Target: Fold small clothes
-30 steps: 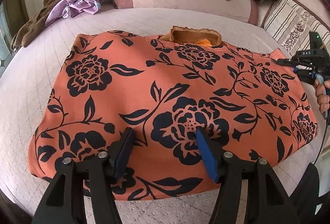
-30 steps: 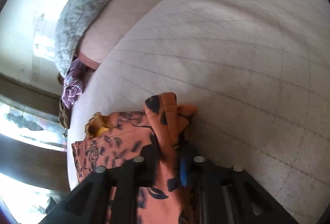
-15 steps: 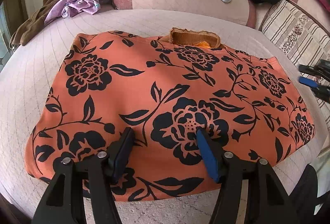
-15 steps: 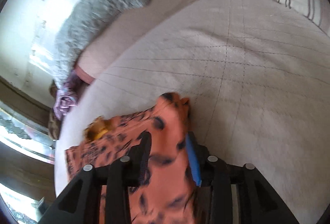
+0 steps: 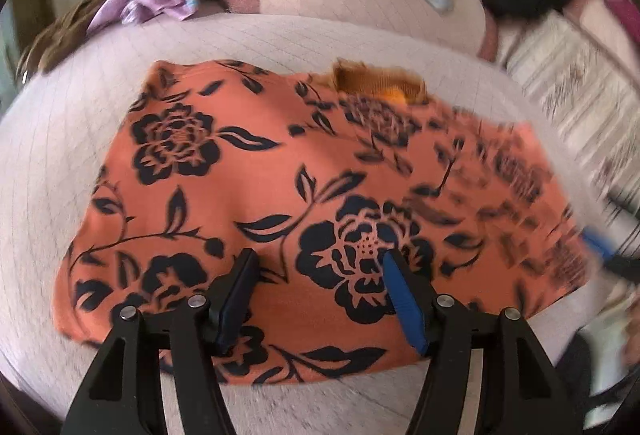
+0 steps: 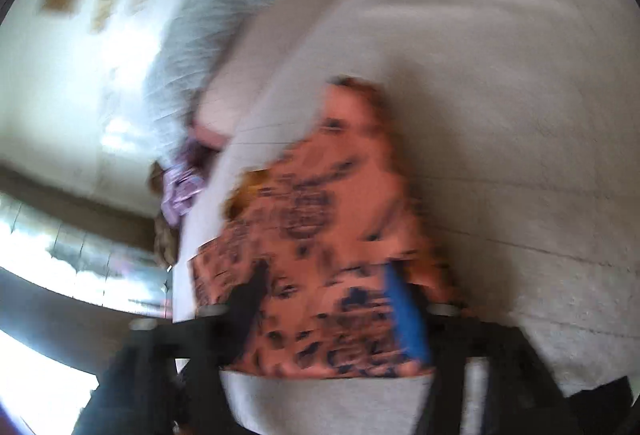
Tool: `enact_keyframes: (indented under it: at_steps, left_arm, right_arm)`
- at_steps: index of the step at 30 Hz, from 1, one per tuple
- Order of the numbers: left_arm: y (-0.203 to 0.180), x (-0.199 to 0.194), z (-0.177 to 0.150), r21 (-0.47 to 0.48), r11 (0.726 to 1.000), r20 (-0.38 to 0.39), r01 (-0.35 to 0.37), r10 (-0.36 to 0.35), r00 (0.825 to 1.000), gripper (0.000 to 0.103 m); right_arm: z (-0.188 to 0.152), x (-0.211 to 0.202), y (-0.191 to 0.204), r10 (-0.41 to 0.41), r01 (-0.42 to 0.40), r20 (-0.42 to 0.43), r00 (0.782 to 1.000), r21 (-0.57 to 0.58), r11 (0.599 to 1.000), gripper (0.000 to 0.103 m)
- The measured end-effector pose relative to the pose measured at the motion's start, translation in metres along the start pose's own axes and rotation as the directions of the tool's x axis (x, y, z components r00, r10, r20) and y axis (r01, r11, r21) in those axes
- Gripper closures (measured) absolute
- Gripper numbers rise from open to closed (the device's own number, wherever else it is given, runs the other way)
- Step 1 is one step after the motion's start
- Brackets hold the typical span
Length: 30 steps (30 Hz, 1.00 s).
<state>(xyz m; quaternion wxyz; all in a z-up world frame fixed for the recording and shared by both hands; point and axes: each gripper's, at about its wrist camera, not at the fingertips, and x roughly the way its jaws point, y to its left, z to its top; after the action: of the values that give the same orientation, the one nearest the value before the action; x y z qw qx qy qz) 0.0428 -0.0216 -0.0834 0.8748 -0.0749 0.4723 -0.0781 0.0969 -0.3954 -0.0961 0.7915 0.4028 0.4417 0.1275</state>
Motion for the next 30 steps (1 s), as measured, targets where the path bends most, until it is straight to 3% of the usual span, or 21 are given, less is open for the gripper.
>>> enact_keyframes:
  at_steps: [1, 3, 5, 7, 10, 11, 12, 13, 14, 16, 18, 21, 22, 23, 24, 26, 28, 30]
  left_arm:
    - [0.007, -0.011, 0.001, -0.042, 0.999, 0.025, 0.016, -0.015, 1.0, 0.038]
    - [0.033, -0.039, -0.001, -0.136, 0.99, 0.096, 0.039, -0.026, 0.995, 0.038]
    - [0.063, -0.059, -0.007, -0.214, 0.976, 0.134, 0.03, -0.001, 0.991, 0.037]
    - [0.098, -0.063, -0.016, -0.32, 0.947, 0.118, 0.017, 0.022, 0.993, 0.037]
    - [0.134, -0.046, -0.03, -0.439, 0.898, 0.05, 0.045, -0.026, 0.998, 0.039]
    - [0.136, -0.042, -0.033, -0.444, 0.894, 0.043, 0.059, -0.044, 0.998, 0.044]
    - [0.136, -0.04, -0.033, -0.434, 0.9, 0.03, 0.051, -0.042, 0.999, 0.056]
    - [0.134, -0.034, -0.03, -0.418, 0.908, -0.021, 0.014, -0.025, 0.999, 0.095]
    - [0.135, -0.03, -0.03, -0.429, 0.903, -0.049, 0.019, -0.044, 0.998, 0.099]
    - [0.137, -0.035, -0.025, -0.451, 0.892, -0.041, 0.039, -0.065, 0.997, 0.099]
    - [0.131, -0.061, -0.019, -0.431, 0.899, 0.031, 0.072, -0.065, 0.997, 0.099]
    - [0.125, -0.081, -0.028, -0.41, 0.912, 0.063, 0.025, 0.001, 0.998, 0.102]
    - [0.129, -0.074, -0.034, -0.415, 0.91, 0.039, -0.011, 0.03, 0.999, 0.102]
    - [0.14, -0.05, -0.044, -0.422, 0.903, -0.052, -0.08, 0.064, 0.997, 0.102]
    - [0.15, -0.033, -0.051, -0.438, 0.894, -0.114, -0.094, 0.048, 0.992, 0.102]
    - [0.161, -0.032, -0.058, -0.505, 0.863, -0.072, -0.02, -0.019, 0.997, 0.1]
    - [0.156, -0.042, -0.051, -0.49, 0.872, -0.051, -0.008, -0.019, 0.999, 0.1]
    - [0.148, -0.054, -0.039, -0.44, 0.898, -0.015, 0.002, -0.01, 1.0, 0.094]
  right_arm:
    - [-0.003, 0.002, 0.006, 0.001, -0.001, 0.0, 1.0, -0.032, 0.999, 0.023]
    - [-0.012, 0.014, 0.003, -0.101, 0.1, -0.023, 0.995, -0.069, 0.993, 0.023]
    - [-0.021, 0.02, -0.002, -0.102, 0.101, -0.03, 0.994, -0.059, 0.993, 0.023]
    - [-0.028, 0.016, 0.005, -0.117, 0.117, 0.003, 0.993, -0.097, 0.988, 0.023]
    - [-0.035, 0.016, 0.015, -0.127, 0.127, 0.005, 0.992, -0.124, 0.984, 0.023]
    - [-0.035, 0.018, 0.014, -0.13, 0.13, 0.002, 0.991, -0.128, 0.983, 0.023]
    - [-0.035, 0.02, 0.014, -0.138, 0.136, -0.005, 0.99, -0.131, 0.982, 0.023]
    - [-0.036, 0.022, 0.014, -0.146, 0.144, -0.01, 0.989, -0.129, 0.981, 0.023]
    - [-0.036, 0.025, 0.014, -0.15, 0.147, -0.01, 0.989, -0.128, 0.981, 0.023]
    - [-0.036, 0.027, 0.012, -0.16, 0.157, -0.014, 0.987, -0.127, 0.979, 0.023]
    - [-0.035, 0.029, 0.011, -0.166, 0.162, -0.017, 0.986, -0.125, 0.979, 0.023]
    - [-0.035, 0.028, 0.01, -0.173, 0.169, -0.02, 0.985, -0.126, 0.977, 0.023]
    - [-0.035, 0.028, 0.01, -0.178, 0.174, -0.022, 0.984, -0.129, 0.976, 0.023]
    - [-0.035, 0.029, 0.009, -0.18, 0.176, -0.024, 0.983, -0.129, 0.976, 0.023]
    - [-0.035, 0.03, 0.009, -0.182, 0.178, -0.026, 0.983, -0.13, 0.975, 0.023]
    - [-0.034, 0.033, 0.011, -0.188, 0.182, -0.031, 0.982, -0.131, 0.975, 0.023]
    - [-0.032, 0.034, 0.012, -0.191, 0.185, -0.039, 0.981, -0.132, 0.974, 0.023]
    - [-0.032, 0.032, 0.013, -0.184, 0.177, -0.04, 0.982, -0.136, 0.975, 0.023]
